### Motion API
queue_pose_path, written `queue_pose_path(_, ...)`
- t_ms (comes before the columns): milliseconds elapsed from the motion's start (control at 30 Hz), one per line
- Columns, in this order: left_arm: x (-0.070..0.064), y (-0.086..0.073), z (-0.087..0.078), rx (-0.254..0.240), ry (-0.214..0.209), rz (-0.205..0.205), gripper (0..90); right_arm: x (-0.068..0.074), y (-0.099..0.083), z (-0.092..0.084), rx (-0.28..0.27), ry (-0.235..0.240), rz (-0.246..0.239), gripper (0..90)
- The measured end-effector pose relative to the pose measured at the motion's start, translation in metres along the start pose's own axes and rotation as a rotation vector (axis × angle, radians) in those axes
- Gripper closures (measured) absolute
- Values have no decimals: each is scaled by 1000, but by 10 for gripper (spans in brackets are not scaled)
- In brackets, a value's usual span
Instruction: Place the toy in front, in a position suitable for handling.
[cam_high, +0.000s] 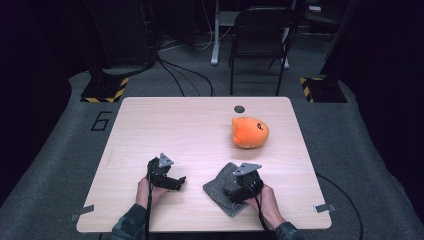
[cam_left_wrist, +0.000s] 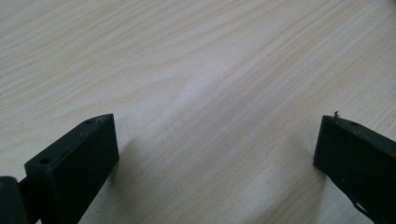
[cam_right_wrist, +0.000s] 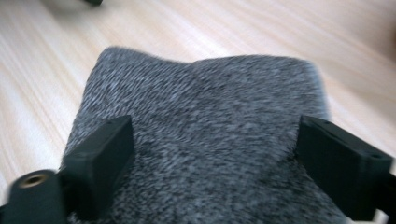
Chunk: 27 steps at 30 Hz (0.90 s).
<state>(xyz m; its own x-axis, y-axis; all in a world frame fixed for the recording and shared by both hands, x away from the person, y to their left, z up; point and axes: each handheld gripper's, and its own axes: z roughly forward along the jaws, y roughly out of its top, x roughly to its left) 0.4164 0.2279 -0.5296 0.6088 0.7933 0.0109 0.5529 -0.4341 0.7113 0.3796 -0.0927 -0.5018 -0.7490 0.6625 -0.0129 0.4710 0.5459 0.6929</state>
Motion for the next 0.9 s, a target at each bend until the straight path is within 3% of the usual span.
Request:
queue_pose_path(100, 0, 0, 0, 0, 0, 0, 0, 5, -3, 10, 59, -10, -34, 215)
queue_pose_path(233, 0, 0, 0, 0, 2, 0, 0, 4, -4, 9, 76, 10, -42, 328)
queue_pose_path(500, 0, 0, 0, 0, -1, -1, 0, 4, -9, 4, 39, 14, -38, 685)
queue_pose_path(733, 0, 0, 0, -1, -3, 1, 0, 10, -8, 0, 32, -14, -72, 750)
queue_pose_path(900, 0, 0, 0, -1, -3, 2, 0, 4, -4, -17, -22, -23, -41, 751)
